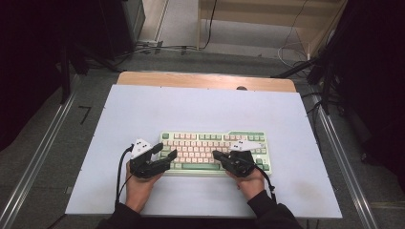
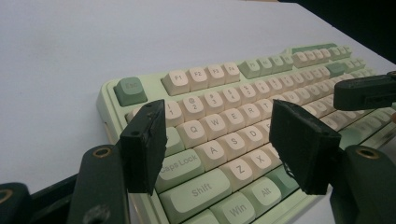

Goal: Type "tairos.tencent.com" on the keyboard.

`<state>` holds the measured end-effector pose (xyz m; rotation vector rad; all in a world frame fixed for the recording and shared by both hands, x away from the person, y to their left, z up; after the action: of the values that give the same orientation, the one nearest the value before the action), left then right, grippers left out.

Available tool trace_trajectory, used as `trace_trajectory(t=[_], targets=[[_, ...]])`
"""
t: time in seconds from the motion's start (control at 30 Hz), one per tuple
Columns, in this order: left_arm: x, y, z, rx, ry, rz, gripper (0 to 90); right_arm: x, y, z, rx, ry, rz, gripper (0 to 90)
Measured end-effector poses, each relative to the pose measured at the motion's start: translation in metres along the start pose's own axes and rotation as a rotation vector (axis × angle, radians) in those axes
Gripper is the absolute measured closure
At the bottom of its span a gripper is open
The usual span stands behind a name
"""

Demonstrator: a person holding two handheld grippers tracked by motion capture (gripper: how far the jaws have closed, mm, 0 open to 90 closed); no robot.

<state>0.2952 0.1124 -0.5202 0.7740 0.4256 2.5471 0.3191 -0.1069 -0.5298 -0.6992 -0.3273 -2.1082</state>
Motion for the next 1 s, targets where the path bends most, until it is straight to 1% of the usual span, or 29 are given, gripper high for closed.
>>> trace_trajectory(t=[0.2,0.37,0.83,0.93,1.0], targets=[[-0.0002,0.0000,-0.0003,0.000,-0.001,0.000,37.2,-0.0039,-0.0028,-0.0029,0.006,-0.024,0.007,87.5],[-0.0003,-0.0001,-0.0007,-0.001,-0.005,0.002,37.2,-0.0074,-0.0059,-0.0051,0.024,-0.044,0.015,87.1],[-0.0007,0.0004,-0.0013,-0.005,-0.009,0.002,37.2,-0.0080,-0.0067,-0.0057,0.028,-0.045,0.014,86.3],[-0.0005,0.0004,-0.0011,-0.003,-0.007,0.003,37.2,-0.0101,-0.0070,-0.0077,0.036,-0.057,0.009,86.6],[-0.0002,0.0005,-0.0007,-0.002,-0.003,0.001,37.2,-0.0096,-0.0071,-0.0072,0.033,-0.056,0.014,86.4]])
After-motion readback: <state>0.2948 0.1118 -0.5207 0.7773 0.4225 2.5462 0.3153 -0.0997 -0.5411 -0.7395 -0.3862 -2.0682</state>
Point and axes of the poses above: each handheld gripper's, and its own axes: x roughly backward along the jaws, z roughly out of its top, y roughly to its right, the point moved 7 cm from there along -x, roughly forward along the jaws, and after that the axes turned 11 degrees about x, right-handed, at the moved point
